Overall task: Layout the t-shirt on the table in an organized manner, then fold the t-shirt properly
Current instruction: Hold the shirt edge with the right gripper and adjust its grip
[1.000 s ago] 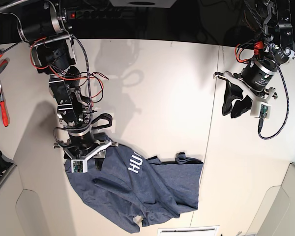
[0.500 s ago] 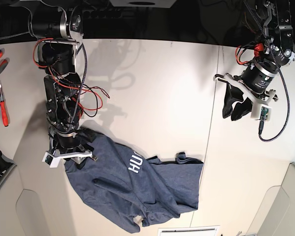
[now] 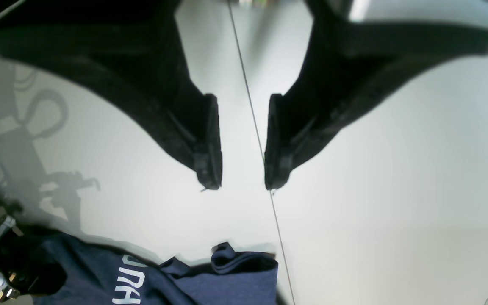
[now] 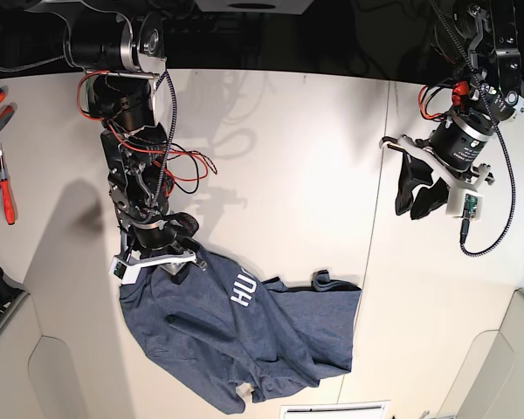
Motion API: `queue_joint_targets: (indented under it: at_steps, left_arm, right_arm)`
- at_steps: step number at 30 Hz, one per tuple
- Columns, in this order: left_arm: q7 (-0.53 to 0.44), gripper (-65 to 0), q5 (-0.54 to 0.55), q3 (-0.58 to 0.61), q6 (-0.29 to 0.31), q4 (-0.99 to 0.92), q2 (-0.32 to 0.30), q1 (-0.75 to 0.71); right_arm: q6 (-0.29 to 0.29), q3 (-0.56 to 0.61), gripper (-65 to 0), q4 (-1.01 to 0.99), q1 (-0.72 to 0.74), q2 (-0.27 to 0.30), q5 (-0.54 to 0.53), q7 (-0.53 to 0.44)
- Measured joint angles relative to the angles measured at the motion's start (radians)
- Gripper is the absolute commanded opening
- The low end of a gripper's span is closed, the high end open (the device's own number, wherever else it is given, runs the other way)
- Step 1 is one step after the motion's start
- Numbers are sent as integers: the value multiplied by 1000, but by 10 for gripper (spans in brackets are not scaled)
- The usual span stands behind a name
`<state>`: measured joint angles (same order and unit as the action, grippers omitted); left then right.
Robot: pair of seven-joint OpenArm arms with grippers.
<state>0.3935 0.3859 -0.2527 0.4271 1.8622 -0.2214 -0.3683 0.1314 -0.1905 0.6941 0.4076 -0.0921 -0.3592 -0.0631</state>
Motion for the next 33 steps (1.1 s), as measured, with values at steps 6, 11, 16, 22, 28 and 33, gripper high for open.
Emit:
queue_joint_targets:
  at_steps: [6,11,16,22,28,33]
  left_arm:
    - [0,-439,0,0,0,0,0,0]
    - [0,-439,0,0,0,0,0,0]
    - [0,-439,0,0,0,0,0,0]
    - [0,-439,0,0,0,0,0,0]
    - [0,-439,0,0,0,0,0,0]
    - [0,-439,0,0,0,0,0,0]
  right_arm:
    - [10,0,-372,-6,27,3,17,5]
    - [45,0,-372,-6,64,3,51,0]
    - [45,0,-372,-6,66,3,53,4]
    - [45,0,-372,-6,66,3,54,21]
    - [75,0,-372,-6,60,3,61,127]
    - [75,0,-372,-6,39,3,61,126]
